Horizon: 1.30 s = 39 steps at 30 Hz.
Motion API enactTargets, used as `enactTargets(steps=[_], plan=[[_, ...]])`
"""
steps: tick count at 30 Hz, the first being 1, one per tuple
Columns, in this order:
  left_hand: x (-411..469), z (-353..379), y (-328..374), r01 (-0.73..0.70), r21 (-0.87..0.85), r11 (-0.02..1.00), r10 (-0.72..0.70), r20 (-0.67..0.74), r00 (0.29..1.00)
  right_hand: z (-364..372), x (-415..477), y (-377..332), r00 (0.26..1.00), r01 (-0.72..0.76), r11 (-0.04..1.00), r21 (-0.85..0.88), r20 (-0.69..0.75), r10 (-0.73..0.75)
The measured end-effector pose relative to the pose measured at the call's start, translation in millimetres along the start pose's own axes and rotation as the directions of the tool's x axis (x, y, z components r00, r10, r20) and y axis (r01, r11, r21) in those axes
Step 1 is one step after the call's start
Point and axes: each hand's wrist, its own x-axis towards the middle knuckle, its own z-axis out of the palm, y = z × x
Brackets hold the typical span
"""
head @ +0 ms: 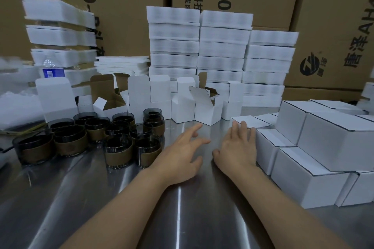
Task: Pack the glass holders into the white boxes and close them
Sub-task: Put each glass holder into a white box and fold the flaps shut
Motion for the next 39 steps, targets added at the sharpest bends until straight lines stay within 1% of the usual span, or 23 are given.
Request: enactTargets(steps=[2, 4, 8, 11, 14, 17, 19, 22, 24, 26, 30, 33, 35, 37, 39], plan=[[-0.2, -0.7, 1.3, -0.018, 0.012, 1.000, 0.018, -0.013, 1.000, 3.9, 1.2, 1.6, 0.998, -0.054, 0.998, 0.024, 0.025, 0.054], [-0.3, -2.4, 3.6, -0.043, 0.047, 0.998, 0.045, -0.042, 0.998, 7.2, 2.4, 4.3, 0.997, -0.075, 0.994, 0.076, 0.020, 0.073], [-0.1, -7.4, 8.7, -0.061, 0.190, 0.980, 0.094, -0.166, 0.982, 11.9, 5.6, 10.5, 0.999, -0.025, 0.982, 0.188, -0.016, 0.029], [0.1, -10.0, 10.4, -0.039, 0.205, 0.978, 0.085, -0.222, 0.971, 13.1, 7.3, 13.2, 0.997, 0.034, 0.959, 0.280, -0.076, -0.013], [-0.1, -9.7, 12.5, -0.044, 0.189, 0.981, 0.081, -0.192, 0.978, 15.0, 7.0, 11.4, 0.992, 0.103, 0.922, 0.373, -0.109, -0.066], [-1.3, -4.5, 16.4, -0.074, 0.144, 0.987, 0.086, -0.082, 0.993, 17.2, 7.6, 4.2, 0.991, 0.130, 0.856, 0.500, -0.046, -0.124], [-0.4, -2.6, 14.7, -0.063, 0.133, 0.989, 0.069, -0.040, 0.997, 16.6, 14.5, -1.1, 0.989, 0.129, 0.822, 0.555, -0.006, -0.150], [1.6, 0.4, 4.4, -0.008, 0.105, 0.994, 0.012, -0.043, 0.999, 8.7, 35.7, -7.1, 0.988, 0.107, 0.796, 0.596, 0.025, -0.151], [0.8, 1.9, -0.8, 0.049, 0.088, 0.995, -0.047, -0.025, 0.999, -3.0, 56.6, -9.4, 0.990, 0.083, 0.809, 0.583, 0.045, -0.133], [0.2, 5.1, -5.0, 0.079, 0.052, 0.996, -0.078, -0.022, 0.997, -16.9, 79.7, -10.6, 0.994, 0.066, 0.819, 0.570, 0.035, -0.104], [1.4, 7.0, -8.2, 0.057, 0.008, 0.998, -0.057, -0.038, 0.998, -37.6, 114.7, -17.4, 0.994, 0.066, 0.795, 0.603, 0.032, -0.106], [2.0, 6.8, -9.2, 0.051, -0.009, 0.999, -0.051, -0.050, 0.997, -38.5, 120.0, -25.1, 0.989, 0.073, 0.777, 0.625, 0.054, -0.136], [1.7, 5.9, -9.9, 0.042, -0.013, 0.999, -0.042, -0.064, 0.997, -34.7, 112.0, -29.0, 0.987, 0.105, 0.761, 0.640, 0.027, -0.159], [2.3, 5.3, -11.1, 0.045, -0.021, 0.999, -0.046, -0.074, 0.996, -29.4, 98.9, -30.9, 0.990, 0.118, 0.738, 0.664, -0.016, -0.144], [3.6, 4.5, -10.9, 0.058, -0.048, 0.997, -0.062, -0.085, 0.994, -28.3, 85.9, -31.4, 0.988, 0.152, 0.746, 0.648, -0.094, -0.119]])
